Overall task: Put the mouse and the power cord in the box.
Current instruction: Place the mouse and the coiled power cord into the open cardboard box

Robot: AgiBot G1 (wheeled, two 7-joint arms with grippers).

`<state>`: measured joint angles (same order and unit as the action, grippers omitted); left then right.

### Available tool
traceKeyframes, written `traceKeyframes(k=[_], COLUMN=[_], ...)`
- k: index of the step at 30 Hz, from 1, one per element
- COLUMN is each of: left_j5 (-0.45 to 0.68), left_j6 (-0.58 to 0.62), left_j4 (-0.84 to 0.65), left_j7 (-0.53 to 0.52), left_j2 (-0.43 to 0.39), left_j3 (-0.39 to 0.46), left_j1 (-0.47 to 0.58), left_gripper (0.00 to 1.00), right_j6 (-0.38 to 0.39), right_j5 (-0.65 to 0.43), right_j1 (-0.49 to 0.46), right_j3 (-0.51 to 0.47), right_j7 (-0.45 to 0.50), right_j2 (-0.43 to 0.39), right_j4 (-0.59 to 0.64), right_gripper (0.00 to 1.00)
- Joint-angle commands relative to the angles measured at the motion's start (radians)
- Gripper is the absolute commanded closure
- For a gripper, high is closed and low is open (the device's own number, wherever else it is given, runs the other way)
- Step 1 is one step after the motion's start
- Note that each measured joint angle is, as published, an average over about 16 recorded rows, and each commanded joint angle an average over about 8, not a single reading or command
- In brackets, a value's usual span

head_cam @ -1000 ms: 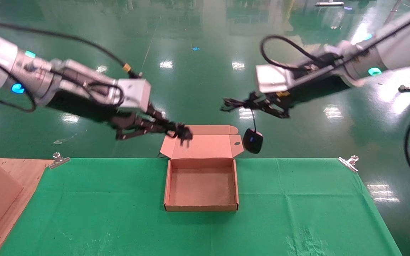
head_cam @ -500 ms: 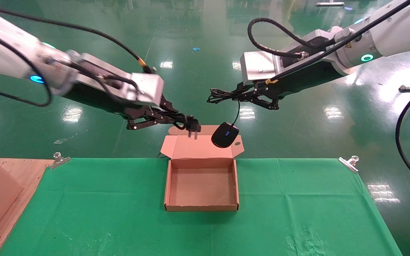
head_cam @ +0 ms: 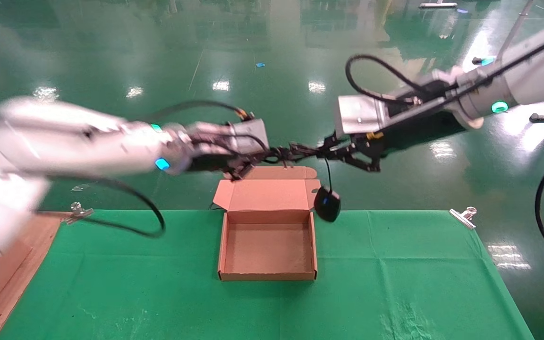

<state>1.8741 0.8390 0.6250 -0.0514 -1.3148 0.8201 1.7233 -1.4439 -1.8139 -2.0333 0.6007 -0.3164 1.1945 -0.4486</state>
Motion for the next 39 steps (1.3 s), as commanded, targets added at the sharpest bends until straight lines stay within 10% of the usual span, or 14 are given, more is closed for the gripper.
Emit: traceKeyframes(k=[1, 24, 32, 39], left_j5=[0.018, -0.126, -0.230, -0.307], left_j6=[-0.069, -0.266, -0.268, -0.279], left_j4=[0.031, -0.031, -0.044, -0.064], left_j7=[-0.053, -0.086, -0.062, -0.024], left_j2=[-0.008, -0.056, -0.055, -0.055], left_j3=[0.000, 0.255, 0.329, 0.374], left_j1=[-0.060, -0.213, -0.195, -0.183], left_gripper=[1.00, 0.98, 0.05, 0.00], right_j6=[-0.009, 0.008, 0.020, 0.027], right_j5=[0.004, 0.005, 0.008, 0.012], right_j1=[0.016, 0.145, 0.142, 0.131], right_j3=[-0.002, -0.006, -0.008, -0.010], right_j7=[0.008, 0.008, -0.022, -0.044], right_j2=[-0.013, -0.111, -0.102, -0.092], right_j4=[-0.013, -0.067, -0.020, 0.024], right_gripper=[1.00, 1.00, 1.00, 1.00])
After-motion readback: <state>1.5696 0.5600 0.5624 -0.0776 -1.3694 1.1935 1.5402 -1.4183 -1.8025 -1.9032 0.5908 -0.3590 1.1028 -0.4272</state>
